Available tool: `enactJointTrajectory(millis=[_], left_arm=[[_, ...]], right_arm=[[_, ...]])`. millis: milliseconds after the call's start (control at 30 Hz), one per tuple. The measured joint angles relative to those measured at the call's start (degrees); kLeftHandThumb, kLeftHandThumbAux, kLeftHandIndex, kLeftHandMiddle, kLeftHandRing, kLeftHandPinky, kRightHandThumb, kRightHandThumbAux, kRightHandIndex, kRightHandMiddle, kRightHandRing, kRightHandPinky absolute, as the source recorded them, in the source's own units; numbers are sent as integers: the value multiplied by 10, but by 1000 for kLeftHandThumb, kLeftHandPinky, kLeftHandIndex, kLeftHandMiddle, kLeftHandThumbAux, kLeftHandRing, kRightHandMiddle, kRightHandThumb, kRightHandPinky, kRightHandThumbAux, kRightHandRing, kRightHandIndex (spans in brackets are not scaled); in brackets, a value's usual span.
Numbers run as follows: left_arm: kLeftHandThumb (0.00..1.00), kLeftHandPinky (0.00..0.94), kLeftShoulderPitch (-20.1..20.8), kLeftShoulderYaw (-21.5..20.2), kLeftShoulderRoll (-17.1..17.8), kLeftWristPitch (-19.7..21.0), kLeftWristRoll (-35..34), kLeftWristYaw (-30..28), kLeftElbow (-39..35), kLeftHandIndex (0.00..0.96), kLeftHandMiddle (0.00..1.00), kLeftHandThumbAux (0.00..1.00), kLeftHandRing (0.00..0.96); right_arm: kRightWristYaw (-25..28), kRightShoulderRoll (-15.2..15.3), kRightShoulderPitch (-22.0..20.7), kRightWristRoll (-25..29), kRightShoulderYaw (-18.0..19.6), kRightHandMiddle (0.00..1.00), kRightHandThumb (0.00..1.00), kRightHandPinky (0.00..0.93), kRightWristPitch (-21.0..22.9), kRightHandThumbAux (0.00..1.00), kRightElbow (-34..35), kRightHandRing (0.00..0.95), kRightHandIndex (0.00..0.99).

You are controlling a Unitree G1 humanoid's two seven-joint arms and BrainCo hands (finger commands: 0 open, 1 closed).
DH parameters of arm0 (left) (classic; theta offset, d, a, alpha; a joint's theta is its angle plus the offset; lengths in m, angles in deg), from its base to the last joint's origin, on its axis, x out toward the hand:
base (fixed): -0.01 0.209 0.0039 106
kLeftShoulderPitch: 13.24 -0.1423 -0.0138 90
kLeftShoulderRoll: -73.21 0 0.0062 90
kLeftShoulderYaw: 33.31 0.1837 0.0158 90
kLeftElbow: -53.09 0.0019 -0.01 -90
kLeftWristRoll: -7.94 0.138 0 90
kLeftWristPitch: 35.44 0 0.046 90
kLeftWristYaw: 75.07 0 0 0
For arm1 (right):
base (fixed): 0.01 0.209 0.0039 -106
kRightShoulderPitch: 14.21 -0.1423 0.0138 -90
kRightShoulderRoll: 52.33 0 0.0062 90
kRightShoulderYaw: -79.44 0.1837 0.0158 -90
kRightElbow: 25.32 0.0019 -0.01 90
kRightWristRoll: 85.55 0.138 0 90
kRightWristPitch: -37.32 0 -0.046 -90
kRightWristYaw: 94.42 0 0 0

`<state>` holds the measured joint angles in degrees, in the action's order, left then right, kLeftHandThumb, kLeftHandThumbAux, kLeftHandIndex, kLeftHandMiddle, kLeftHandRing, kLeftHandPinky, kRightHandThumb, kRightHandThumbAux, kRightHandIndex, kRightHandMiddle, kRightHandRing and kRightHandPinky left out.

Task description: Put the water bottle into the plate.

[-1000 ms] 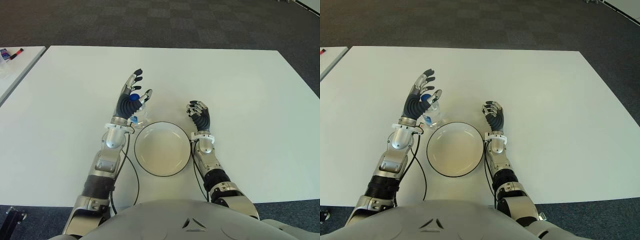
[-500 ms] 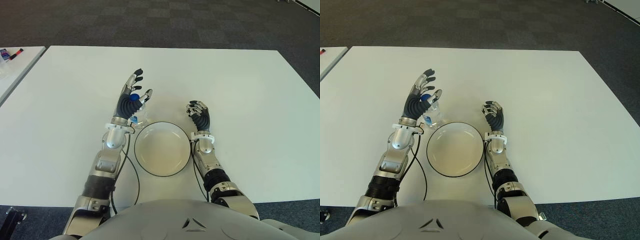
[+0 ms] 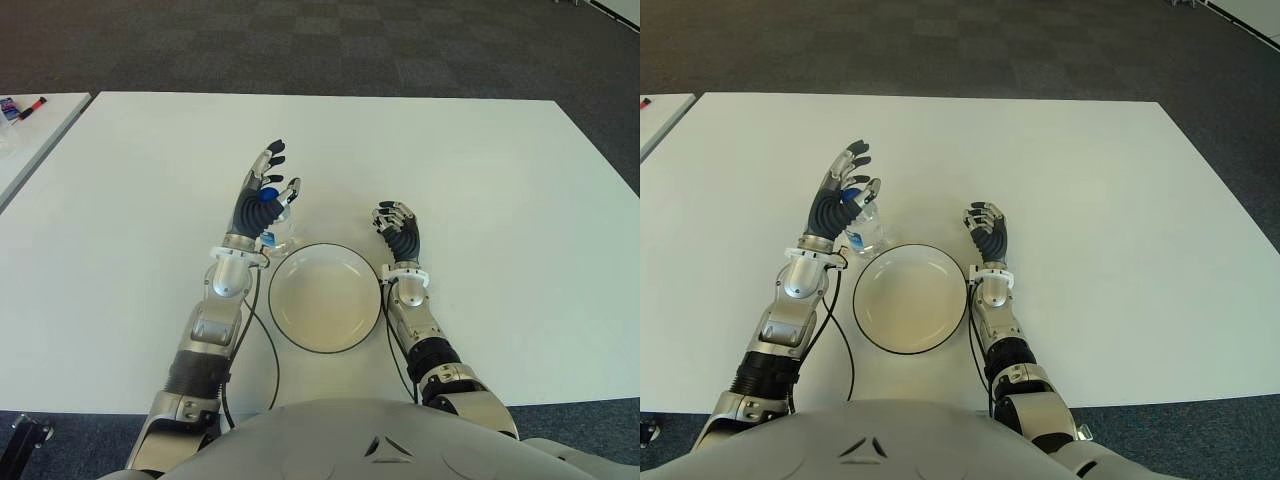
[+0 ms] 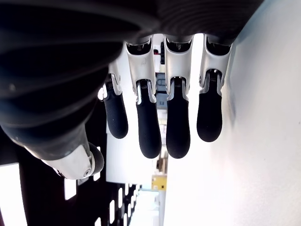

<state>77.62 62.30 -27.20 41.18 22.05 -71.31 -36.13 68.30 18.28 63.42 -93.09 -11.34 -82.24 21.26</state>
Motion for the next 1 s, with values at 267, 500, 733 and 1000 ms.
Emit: enactJointTrajectory(millis=[267,500,733,1000], left_arm=[[485,242,1,1,2,18,5,0,0,53,111,531,148],[484,233,3,2,4,26,7,0,3,46,110,537,144],[485,209,20,2,9,27,19,1,50,35,101,546,131],[480,175,45,2,22,6,45,24,112,19,91,559,118]], right_arm=[[-1,0,0,0,0,487,942,550,0,669,0,519,357],[-1,0,0,0,0,487,942,546,0,669,0,518,357],[0,1,-1,0,0,489,941,536,0,668,-2,515,357],[0,1,-2,0,0,491,941,536,-1,668,-3,512,358]])
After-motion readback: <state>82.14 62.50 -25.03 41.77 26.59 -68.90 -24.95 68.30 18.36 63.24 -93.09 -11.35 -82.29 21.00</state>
